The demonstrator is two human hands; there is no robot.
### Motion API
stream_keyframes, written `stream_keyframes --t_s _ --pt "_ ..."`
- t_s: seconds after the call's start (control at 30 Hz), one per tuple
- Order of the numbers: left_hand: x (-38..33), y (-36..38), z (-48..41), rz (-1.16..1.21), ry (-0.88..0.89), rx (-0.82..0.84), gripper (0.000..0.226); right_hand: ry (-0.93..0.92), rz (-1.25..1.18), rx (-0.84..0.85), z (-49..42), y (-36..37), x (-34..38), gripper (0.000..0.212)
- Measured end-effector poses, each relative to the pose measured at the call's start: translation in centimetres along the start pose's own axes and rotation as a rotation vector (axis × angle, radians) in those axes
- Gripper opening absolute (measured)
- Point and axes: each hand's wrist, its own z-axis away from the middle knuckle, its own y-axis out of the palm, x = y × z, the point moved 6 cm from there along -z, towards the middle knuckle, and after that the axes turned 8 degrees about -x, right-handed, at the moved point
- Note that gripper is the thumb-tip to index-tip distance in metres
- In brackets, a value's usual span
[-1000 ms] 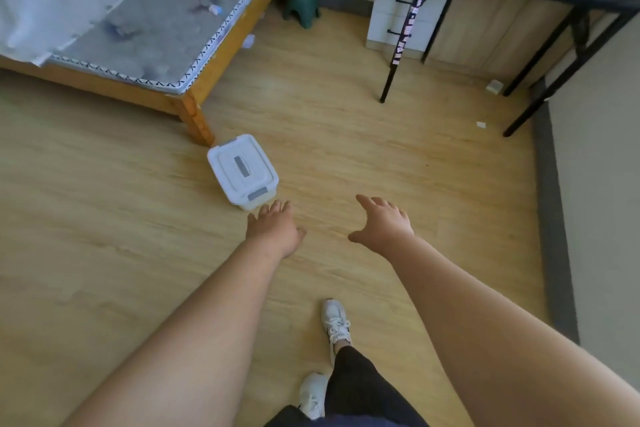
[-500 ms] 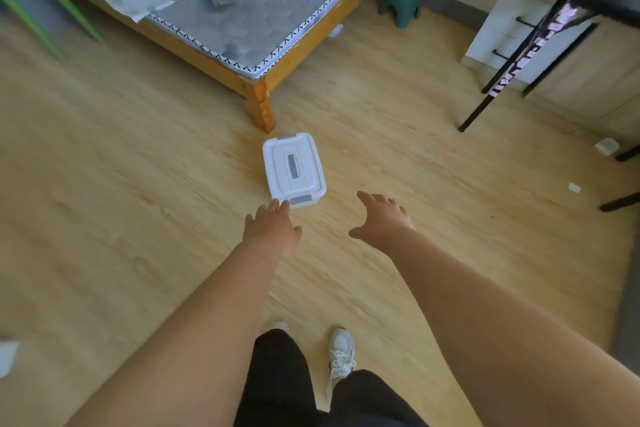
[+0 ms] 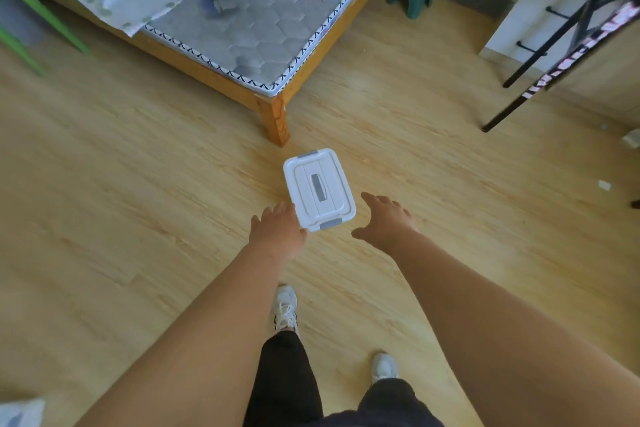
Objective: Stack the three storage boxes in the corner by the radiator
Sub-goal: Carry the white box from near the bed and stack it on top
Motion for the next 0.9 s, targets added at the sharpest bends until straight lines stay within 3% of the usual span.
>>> stream_keyframes --t_s 0.4,0.9 --pt "1.4 -4.3 -11.5 -0.1 0.141 0.042 0.07 0.11 -0.12 -0.084 -8.8 -0.7 4.2 0.068" --pt "-2.0 -1.6 -22.9 0.014 0.138 0.09 0.062 0.138 -0.098 0.031 -21.9 1.6 1.9 0.058"
